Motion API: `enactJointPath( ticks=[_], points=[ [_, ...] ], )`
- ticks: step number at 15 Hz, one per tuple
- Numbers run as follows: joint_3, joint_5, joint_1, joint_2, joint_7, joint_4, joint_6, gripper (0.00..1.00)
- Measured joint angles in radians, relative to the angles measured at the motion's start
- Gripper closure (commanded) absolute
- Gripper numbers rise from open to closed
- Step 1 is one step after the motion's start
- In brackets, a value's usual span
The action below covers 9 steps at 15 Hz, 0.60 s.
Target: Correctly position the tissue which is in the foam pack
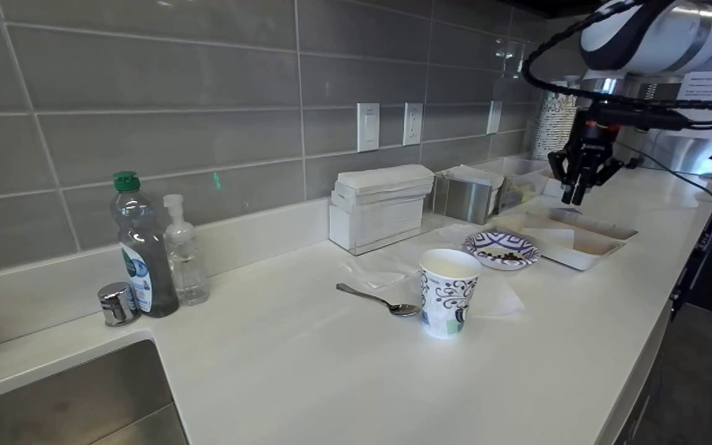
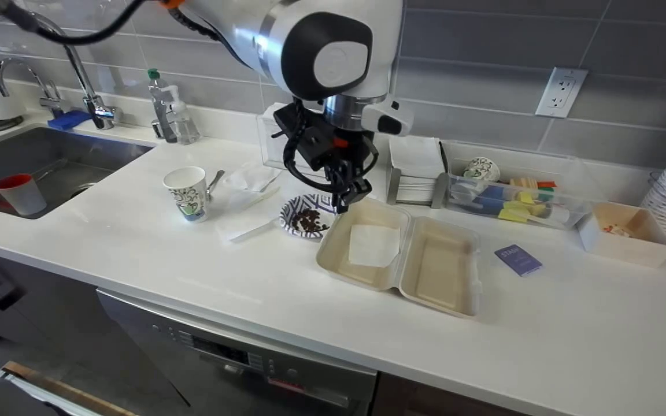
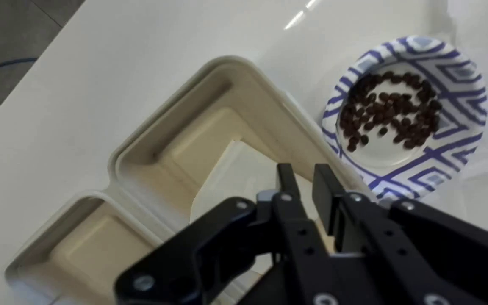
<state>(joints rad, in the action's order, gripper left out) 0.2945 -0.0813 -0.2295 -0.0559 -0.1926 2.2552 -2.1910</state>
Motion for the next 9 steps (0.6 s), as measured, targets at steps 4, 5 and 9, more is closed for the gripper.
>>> enactJointPath(
  ticks=[4, 5, 9],
  points=[
    [-0.004, -0.036, -0.006, 0.135, -0.179, -0.099, -0.045, 1.00],
    [-0.007, -0.039, -0.005, 0.165, -0.233, -0.122, -0.055, 1.00],
    [-0.014, -0.040, 0.010, 0.284, -0.465, -0.203, -0.089, 1.00]
  ],
)
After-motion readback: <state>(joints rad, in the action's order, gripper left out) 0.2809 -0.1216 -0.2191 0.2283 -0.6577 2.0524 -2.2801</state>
